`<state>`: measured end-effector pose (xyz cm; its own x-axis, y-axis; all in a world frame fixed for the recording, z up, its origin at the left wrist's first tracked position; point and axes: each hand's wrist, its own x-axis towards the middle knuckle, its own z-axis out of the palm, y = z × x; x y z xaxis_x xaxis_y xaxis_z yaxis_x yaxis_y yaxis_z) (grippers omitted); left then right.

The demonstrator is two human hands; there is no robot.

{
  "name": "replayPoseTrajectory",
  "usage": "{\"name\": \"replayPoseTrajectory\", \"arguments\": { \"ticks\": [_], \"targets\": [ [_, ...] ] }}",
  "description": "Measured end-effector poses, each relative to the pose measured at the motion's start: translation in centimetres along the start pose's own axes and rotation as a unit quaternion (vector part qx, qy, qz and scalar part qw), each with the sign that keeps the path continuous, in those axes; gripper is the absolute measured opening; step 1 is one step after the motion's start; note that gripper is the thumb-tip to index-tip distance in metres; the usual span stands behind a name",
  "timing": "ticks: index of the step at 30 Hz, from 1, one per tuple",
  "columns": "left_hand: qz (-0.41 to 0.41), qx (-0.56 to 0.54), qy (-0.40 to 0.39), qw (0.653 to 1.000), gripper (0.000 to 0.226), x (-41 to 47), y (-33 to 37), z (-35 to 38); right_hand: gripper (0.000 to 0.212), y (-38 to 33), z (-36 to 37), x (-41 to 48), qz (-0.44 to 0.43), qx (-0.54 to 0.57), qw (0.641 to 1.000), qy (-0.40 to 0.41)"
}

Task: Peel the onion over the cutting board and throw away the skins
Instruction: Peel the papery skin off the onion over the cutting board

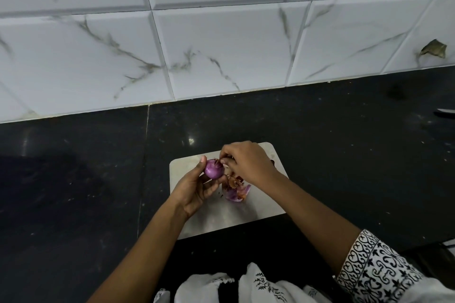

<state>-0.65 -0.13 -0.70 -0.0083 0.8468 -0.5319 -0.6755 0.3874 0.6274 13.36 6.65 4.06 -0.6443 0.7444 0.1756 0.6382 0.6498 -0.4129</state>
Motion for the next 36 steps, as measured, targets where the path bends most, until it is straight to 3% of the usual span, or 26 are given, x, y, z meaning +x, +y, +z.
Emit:
{"name": "replayPoseTrajectory", "arguments": {
  "ticks": [5, 10, 15, 17, 20, 21, 24, 26, 30, 36],
  "targets": [
    [0.039, -0.007, 0.000, 0.999, 0.043, 0.0, 0.2, 0.5, 0.014, -0.3, 0.9, -0.1, 0.007, -0.027, 0.998, 0.055],
    [0.098, -0.028, 0.009, 0.995, 0.030, -0.2, -0.4, 1.6, 0.007, -0.9, 1.6, 0.0, 0.106, 0.109, 0.982, 0.117],
    [0.117, -0.046, 0.000, 0.992, 0.033, -0.3, -0.6, 1.6, 0.007, -1.4, 2.1, -0.3, 0.162, 0.208, 0.959, 0.103],
    [0.125, -0.061, -0.019, 0.990, 0.038, -0.5, -0.4, 1.4, 0.008, -0.6, 2.2, -0.1, 0.222, 0.284, 0.927, 0.105],
    [0.138, -0.061, -0.041, 0.988, 0.040, -0.7, -0.3, 1.4, 0.010, 1.3, 1.1, -0.1, 0.325, 0.457, 0.820, 0.115],
    [0.139, -0.056, -0.035, 0.988, 0.040, -0.6, -0.3, 1.5, 0.010, 1.5, 0.7, -0.2, 0.310, 0.469, 0.821, 0.100],
    [0.113, -0.070, 0.007, 0.991, 0.038, -0.2, -0.7, 1.6, 0.006, 1.2, 0.0, -0.6, 0.227, 0.380, 0.895, 0.050],
    [0.094, -0.098, 0.035, 0.990, 0.036, 0.1, -1.1, 1.4, 0.002, 1.1, 0.1, -0.4, 0.212, 0.327, 0.920, 0.046],
    [0.068, -0.098, 0.047, 0.992, 0.033, 0.3, -1.5, 0.8, 0.016, 1.9, 0.7, -0.5, 0.238, 0.298, 0.925, 0.005],
    [0.036, -0.100, 0.052, 0.993, 0.032, 0.1, -1.2, 0.7, 0.019, 2.2, 0.1, -1.1, 0.223, 0.296, 0.926, -0.069]
  ]
}}
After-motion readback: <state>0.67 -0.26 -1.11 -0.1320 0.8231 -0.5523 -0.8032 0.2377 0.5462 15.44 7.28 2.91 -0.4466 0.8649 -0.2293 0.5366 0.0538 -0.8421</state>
